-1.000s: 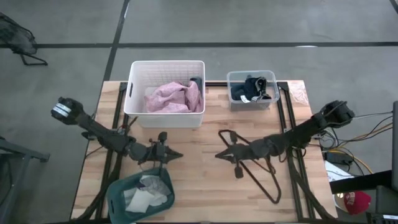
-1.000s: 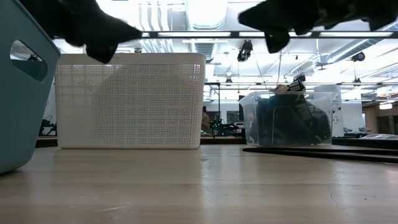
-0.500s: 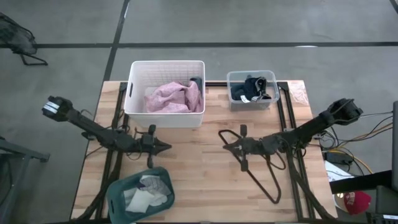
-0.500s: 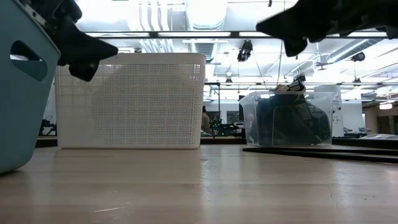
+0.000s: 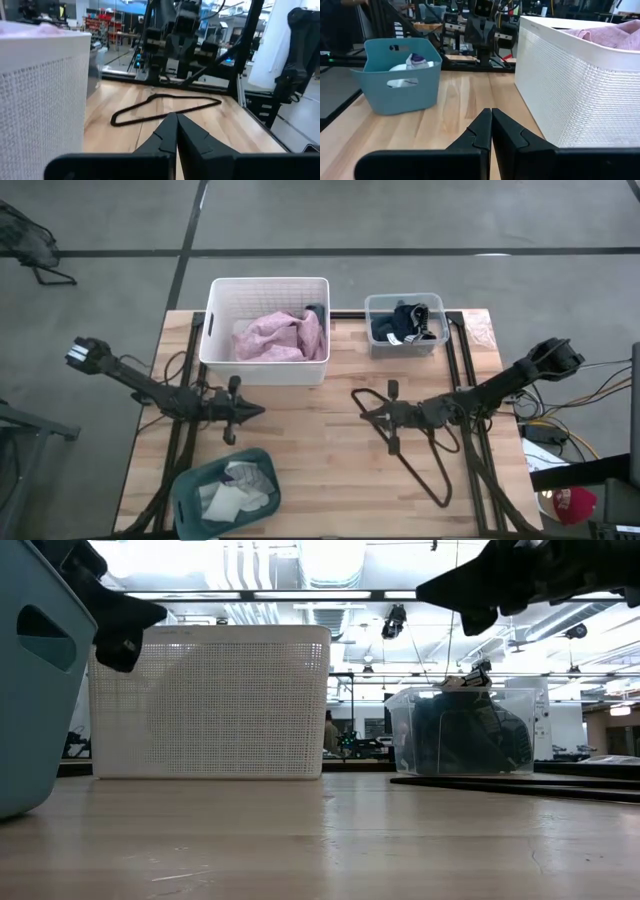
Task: Pick & Place Cloths
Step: Return to Home Position
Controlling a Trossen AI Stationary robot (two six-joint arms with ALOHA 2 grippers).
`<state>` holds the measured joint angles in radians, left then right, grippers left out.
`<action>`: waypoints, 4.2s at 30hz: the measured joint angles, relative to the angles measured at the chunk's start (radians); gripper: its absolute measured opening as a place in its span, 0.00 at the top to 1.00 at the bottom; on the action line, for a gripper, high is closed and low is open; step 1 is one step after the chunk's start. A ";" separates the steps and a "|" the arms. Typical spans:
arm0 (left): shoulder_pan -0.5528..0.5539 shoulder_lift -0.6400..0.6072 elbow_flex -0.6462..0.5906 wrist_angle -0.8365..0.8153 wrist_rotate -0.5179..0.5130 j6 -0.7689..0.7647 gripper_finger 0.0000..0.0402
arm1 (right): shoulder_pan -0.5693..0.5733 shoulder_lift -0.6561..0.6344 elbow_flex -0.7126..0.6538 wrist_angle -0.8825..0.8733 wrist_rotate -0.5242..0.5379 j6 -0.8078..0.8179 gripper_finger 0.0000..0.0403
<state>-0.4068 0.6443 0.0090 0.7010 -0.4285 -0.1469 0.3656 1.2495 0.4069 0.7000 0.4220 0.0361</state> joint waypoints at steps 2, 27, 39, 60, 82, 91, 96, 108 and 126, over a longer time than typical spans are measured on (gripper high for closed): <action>0.000 -0.021 0.000 -0.008 0.004 0.015 0.98 | 0.000 -0.002 -0.002 -0.002 -0.001 -0.002 0.98; 0.000 -0.373 0.002 -0.351 0.012 0.064 0.97 | 0.000 -0.598 -0.322 -0.016 -0.042 0.001 0.98; 0.000 -0.553 0.002 -0.547 0.012 0.024 0.96 | 0.000 -0.780 -0.398 -0.145 -0.106 -0.012 0.98; 0.000 -0.641 0.003 -0.657 0.011 0.068 0.96 | 0.000 -0.829 -0.398 -0.384 -0.079 -0.010 0.98; 0.000 -0.515 -0.002 -0.648 0.009 0.063 0.94 | 0.000 -0.829 -0.398 -0.391 -0.080 -0.044 0.98; -0.001 -0.526 0.026 -0.578 -0.001 0.128 0.94 | 0.000 -0.831 -0.398 -0.358 -0.081 -0.013 0.98; -0.001 -0.557 0.047 -0.580 0.029 0.156 0.94 | 0.000 -0.830 -0.398 -0.359 -0.081 -0.020 0.98; -0.001 -0.580 -0.001 -0.623 0.004 0.104 0.94 | 0.000 -0.827 -0.398 -0.368 -0.081 -0.059 0.98; -0.001 -0.582 0.002 -0.627 -0.003 0.087 0.94 | 0.000 -0.827 -0.398 -0.371 -0.081 -0.062 0.98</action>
<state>-0.4076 0.0620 0.0105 0.0738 -0.4313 -0.0601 0.3660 0.4225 0.0093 0.3286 0.3412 -0.0264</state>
